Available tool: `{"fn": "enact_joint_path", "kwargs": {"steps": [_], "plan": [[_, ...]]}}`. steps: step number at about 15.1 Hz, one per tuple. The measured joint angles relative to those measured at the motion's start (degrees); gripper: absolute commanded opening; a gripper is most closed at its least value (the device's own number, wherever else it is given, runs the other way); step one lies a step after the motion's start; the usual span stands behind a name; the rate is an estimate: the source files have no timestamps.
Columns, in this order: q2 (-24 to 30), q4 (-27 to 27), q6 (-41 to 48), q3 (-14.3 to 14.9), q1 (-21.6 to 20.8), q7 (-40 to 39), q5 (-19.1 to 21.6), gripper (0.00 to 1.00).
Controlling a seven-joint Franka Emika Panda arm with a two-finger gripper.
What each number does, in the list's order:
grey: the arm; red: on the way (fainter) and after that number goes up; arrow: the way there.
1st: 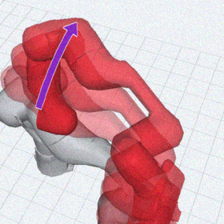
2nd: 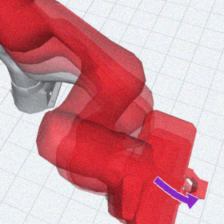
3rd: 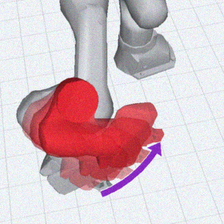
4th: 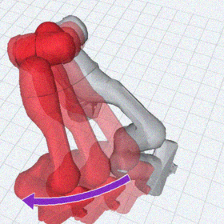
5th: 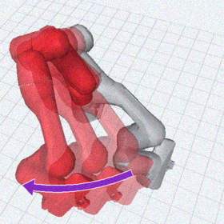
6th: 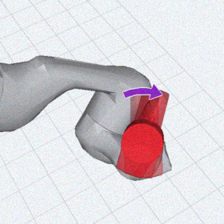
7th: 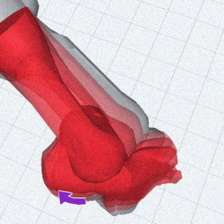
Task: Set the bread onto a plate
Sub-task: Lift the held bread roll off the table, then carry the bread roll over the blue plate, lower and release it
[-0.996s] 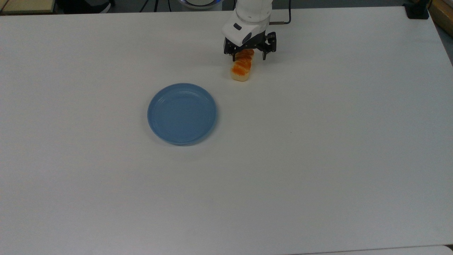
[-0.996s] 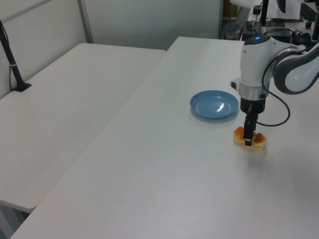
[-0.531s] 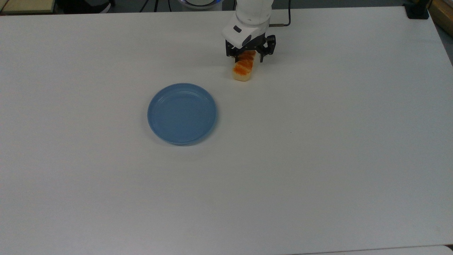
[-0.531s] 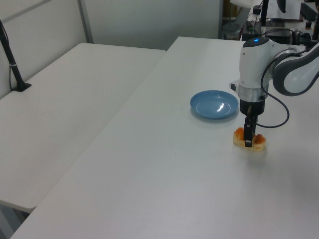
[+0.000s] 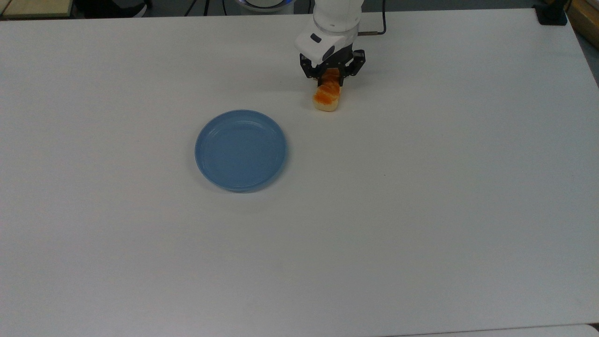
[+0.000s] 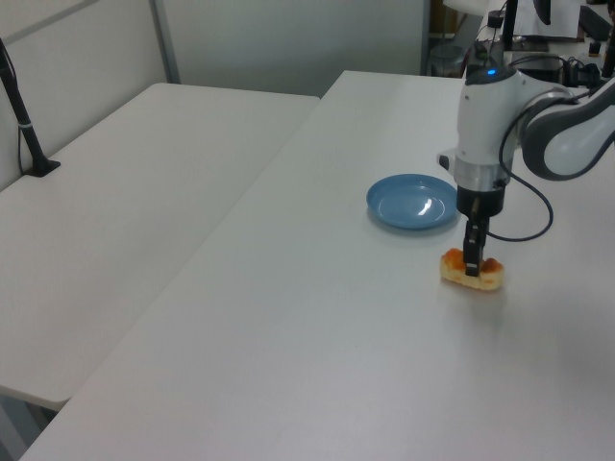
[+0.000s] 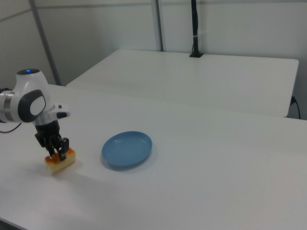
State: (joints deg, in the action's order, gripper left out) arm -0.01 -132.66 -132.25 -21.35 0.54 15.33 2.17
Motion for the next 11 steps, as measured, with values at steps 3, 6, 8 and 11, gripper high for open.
{"fn": "enact_joint_path", "kwargs": {"steps": [3,6,8,11], "plan": [[0.04,7.15,6.31,1.96,0.12,-0.55,-0.45,0.50],[0.03,15.10,16.04,5.07,0.36,-3.49,-0.54,0.50],[-0.11,16.88,17.81,5.48,0.61,-3.80,-0.54,0.50],[-1.73,18.19,17.82,5.93,0.61,-3.78,-0.76,0.50]]}}
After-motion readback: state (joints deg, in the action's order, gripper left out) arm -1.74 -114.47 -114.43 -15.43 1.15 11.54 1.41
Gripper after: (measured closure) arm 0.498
